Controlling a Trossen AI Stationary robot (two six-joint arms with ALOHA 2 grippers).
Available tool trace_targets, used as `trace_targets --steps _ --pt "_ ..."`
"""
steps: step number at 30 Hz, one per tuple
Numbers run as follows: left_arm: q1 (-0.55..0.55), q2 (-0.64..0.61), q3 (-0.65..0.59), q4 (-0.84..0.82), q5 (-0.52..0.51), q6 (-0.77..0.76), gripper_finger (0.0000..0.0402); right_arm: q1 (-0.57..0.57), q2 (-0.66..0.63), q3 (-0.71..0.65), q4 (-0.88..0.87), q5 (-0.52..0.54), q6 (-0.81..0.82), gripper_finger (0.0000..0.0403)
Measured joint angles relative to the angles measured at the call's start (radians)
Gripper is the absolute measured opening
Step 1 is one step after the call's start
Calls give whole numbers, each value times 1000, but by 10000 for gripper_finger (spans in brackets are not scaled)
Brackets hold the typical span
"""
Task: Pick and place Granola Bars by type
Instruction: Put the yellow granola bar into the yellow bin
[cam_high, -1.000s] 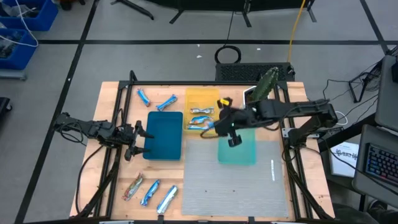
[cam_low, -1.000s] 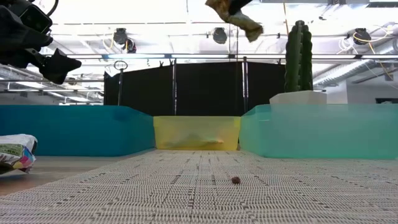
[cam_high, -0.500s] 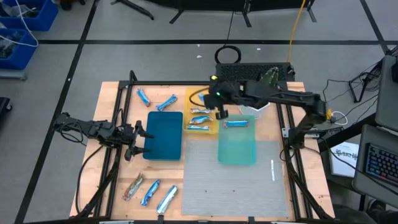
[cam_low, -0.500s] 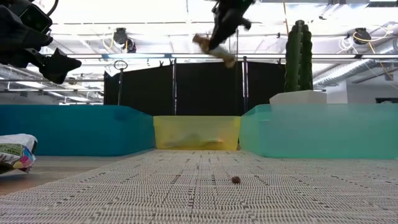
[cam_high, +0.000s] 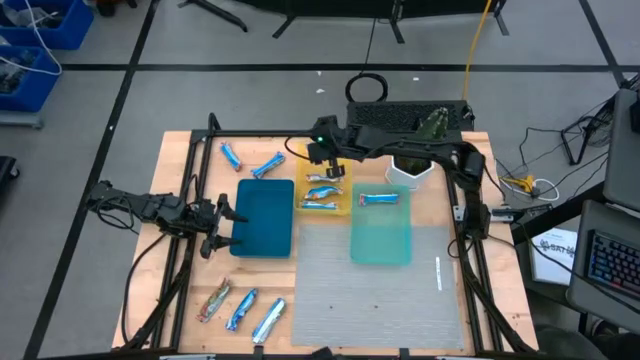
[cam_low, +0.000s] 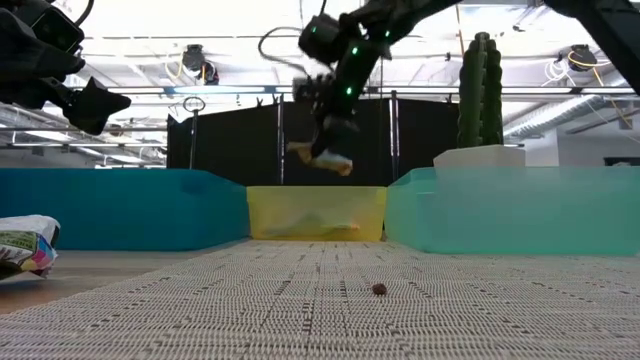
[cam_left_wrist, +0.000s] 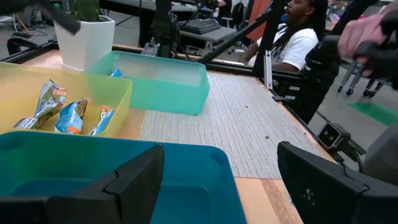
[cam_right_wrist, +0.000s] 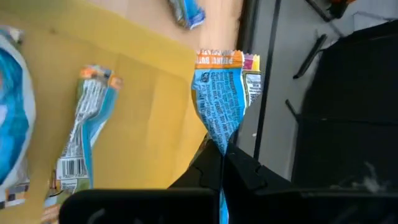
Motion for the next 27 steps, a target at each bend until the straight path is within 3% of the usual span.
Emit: trace_targets --steps 9,27 --pt "0 0 0 0 0 0 310 -21 107 0 56 -1 -16 0" --pt "0 0 0 0 0 0 310 -10 213 0 3 -56 28 0"
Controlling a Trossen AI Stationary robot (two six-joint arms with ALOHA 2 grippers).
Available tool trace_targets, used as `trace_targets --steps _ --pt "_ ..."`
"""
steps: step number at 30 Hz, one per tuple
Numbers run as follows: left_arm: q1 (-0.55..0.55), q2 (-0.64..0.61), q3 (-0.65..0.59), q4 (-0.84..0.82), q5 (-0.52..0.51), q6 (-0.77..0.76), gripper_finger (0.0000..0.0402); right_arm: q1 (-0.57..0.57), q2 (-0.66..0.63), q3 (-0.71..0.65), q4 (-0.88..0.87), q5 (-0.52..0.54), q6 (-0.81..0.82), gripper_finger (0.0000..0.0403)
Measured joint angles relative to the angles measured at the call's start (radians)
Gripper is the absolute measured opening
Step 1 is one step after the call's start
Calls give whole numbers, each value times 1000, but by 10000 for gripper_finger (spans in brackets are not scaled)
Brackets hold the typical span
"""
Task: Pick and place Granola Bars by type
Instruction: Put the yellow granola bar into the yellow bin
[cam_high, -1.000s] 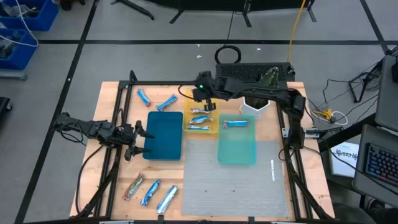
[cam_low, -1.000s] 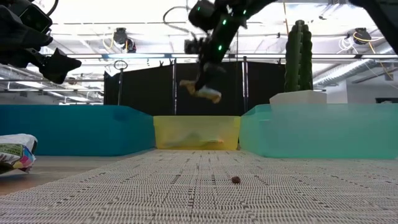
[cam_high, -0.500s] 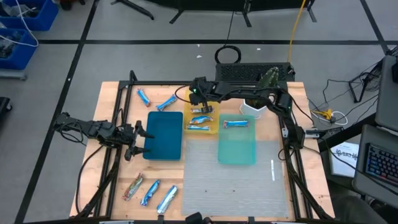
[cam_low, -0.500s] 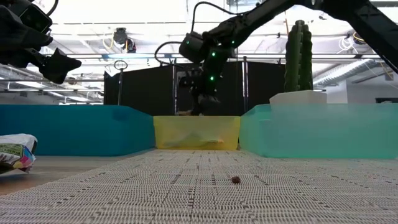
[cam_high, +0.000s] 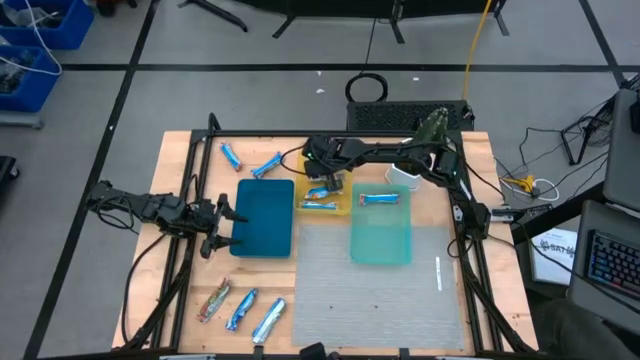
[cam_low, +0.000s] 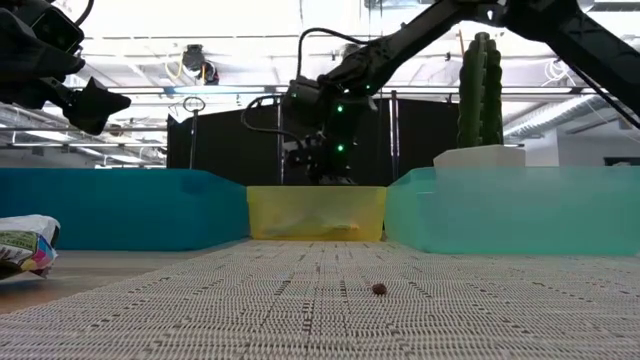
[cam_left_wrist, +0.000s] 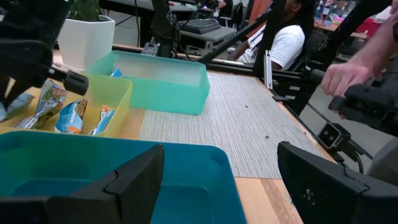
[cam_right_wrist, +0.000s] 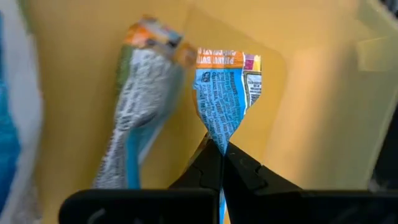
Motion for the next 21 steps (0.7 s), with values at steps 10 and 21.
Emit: trace_targets --steps 10,21 --pt "0 0 0 0 0 0 310 10 27 1 2 -17 1 0" --pt "0 0 0 0 0 0 310 11 23 0 23 41 0 68"
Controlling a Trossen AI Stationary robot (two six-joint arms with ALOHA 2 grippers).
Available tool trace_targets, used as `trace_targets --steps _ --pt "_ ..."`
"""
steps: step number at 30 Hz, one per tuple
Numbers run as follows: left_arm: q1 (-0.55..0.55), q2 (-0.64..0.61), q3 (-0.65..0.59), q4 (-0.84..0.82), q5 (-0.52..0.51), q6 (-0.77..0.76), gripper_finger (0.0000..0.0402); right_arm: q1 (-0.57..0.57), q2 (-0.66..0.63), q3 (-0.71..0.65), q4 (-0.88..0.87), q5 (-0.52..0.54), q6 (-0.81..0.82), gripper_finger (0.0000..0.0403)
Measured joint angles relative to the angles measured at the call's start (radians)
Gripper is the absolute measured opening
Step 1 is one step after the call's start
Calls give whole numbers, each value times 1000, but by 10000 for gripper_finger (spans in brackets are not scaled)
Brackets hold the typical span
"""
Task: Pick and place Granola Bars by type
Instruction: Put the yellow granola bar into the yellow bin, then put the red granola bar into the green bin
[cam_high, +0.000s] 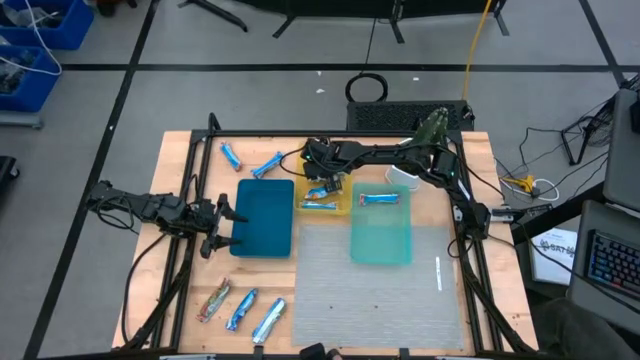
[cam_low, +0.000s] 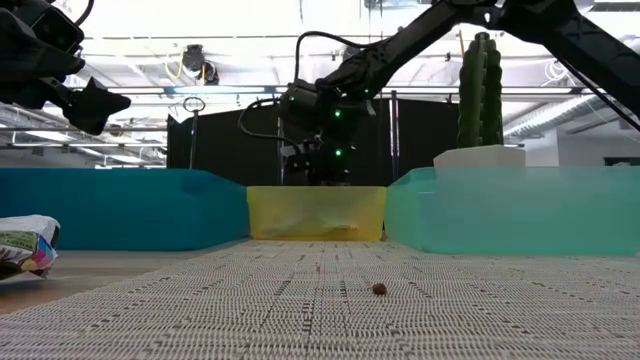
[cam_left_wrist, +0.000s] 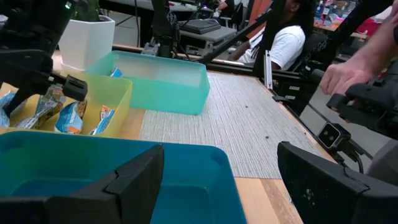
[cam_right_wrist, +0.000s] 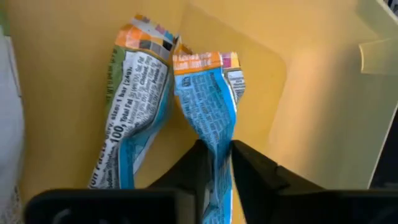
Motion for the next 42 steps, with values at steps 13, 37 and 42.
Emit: trace_targets --steps 13,37,42 --pt "0 0 0 0 0 0 310 21 -26 0 -9 72 -1 215" --pt "0 0 0 1 0 0 310 189 -245 0 101 66 269 244" --pt "0 0 0 0 0 0 310 250 -266 0 144 66 352 245"
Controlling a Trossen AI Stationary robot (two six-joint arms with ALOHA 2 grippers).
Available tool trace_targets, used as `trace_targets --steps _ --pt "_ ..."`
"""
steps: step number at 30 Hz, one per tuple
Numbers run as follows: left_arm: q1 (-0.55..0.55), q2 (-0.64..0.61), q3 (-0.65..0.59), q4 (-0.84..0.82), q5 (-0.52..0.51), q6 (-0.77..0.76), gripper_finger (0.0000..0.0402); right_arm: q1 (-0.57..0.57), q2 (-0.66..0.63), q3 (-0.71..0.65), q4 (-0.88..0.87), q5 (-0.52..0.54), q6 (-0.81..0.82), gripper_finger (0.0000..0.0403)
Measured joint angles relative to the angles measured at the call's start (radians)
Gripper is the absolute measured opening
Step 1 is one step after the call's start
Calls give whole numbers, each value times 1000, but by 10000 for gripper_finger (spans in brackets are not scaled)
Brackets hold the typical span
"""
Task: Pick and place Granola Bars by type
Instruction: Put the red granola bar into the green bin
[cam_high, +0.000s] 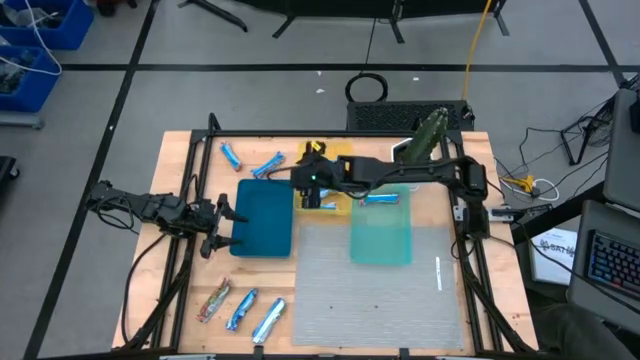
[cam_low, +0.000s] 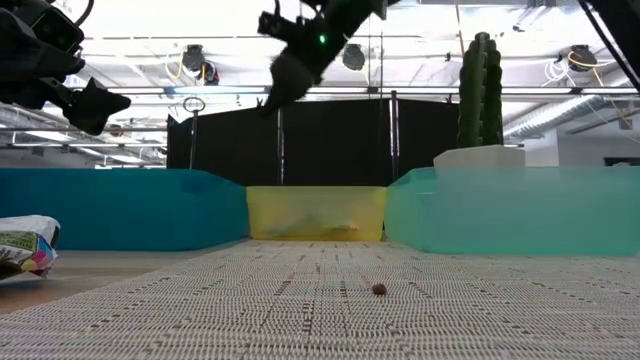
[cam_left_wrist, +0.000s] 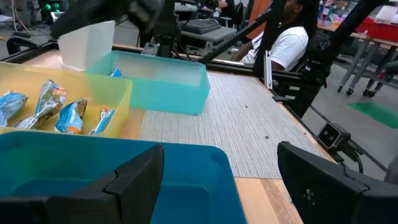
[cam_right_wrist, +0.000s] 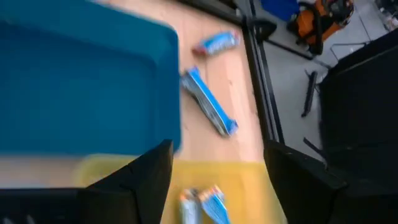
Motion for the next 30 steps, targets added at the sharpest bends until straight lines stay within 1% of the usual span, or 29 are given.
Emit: trace_targets --steps 3,4,7,10,12,15,18,21,25,30 --pt "0 0 0 1 -1 10 310 36 -5 0 30 -13 72 245" --pt "0 0 0 2 -13 42 310 48 -5 0 40 -27 95 245" --pt "0 0 0 3 -90 228 310 88 -5 0 66 -51 124 248" --pt "0 0 0 4 -134 379 310 133 -5 0 114 -50 125 254" --pt "0 0 0 4 -137 427 310 161 -5 0 163 -49 142 258" --pt "0 0 0 6 -131 439 310 190 -5 0 264 -48 184 262" --pt "0 0 0 7 -101 331 310 210 -5 0 351 -47 240 263" --pt "0 0 0 7 -95 198 310 222 -5 0 392 -47 328 261" --pt "0 0 0 12 -96 32 310 236 -5 0 392 -48 391 259" --pt "0 5 0 33 -97 -113 310 248 -5 0 392 -48 409 262"
